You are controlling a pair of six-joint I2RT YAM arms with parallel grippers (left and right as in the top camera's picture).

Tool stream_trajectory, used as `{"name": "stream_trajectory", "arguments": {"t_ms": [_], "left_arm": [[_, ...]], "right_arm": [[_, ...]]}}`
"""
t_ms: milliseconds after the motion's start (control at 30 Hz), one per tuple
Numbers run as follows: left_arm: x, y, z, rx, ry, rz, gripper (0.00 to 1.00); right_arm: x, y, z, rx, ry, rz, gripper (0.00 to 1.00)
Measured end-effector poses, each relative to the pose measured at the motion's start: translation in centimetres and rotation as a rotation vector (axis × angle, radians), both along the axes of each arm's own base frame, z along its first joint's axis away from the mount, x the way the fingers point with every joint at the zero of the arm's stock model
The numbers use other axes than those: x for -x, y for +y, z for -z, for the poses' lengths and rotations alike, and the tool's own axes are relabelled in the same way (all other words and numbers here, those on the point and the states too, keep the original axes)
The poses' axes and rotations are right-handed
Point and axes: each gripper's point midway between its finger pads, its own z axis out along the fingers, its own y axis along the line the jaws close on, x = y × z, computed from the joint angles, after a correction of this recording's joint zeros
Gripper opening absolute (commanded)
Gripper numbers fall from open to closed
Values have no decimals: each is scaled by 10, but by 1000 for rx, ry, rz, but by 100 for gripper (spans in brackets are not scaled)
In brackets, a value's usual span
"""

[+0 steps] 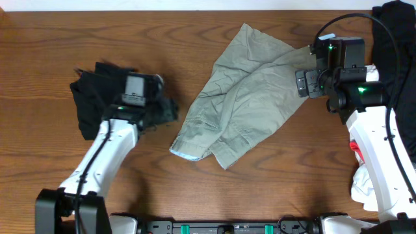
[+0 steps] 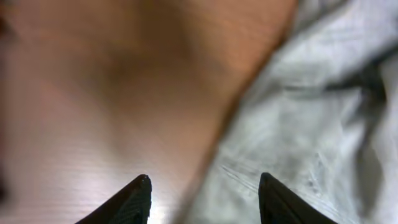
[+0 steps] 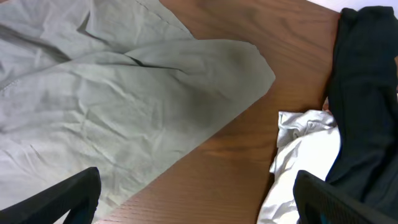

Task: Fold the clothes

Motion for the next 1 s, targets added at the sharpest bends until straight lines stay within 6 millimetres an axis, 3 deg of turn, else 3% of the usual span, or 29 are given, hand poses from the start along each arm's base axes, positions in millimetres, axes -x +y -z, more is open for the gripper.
{"name": "stream_trajectory", "arguments": {"t_ms": [200, 433, 700, 833, 1000], "left_arm": [[-41, 38, -4, -138, -161, 44, 56], [-64, 78, 37, -207, -152, 18, 56], [-69, 114, 75, -227, -103, -40, 57], [-67, 131, 78, -222, -95, -74, 57], [-61, 167, 77, -222, -86, -160, 57]], "right_arm": [[0, 3, 0, -13, 2, -11, 96], [1, 6, 1, -26, 5, -22, 96], [2, 7, 3, -31, 15, -27, 96], [4, 7, 4, -30, 23, -26, 96], [4, 7, 4, -30, 24, -27, 96]]}}
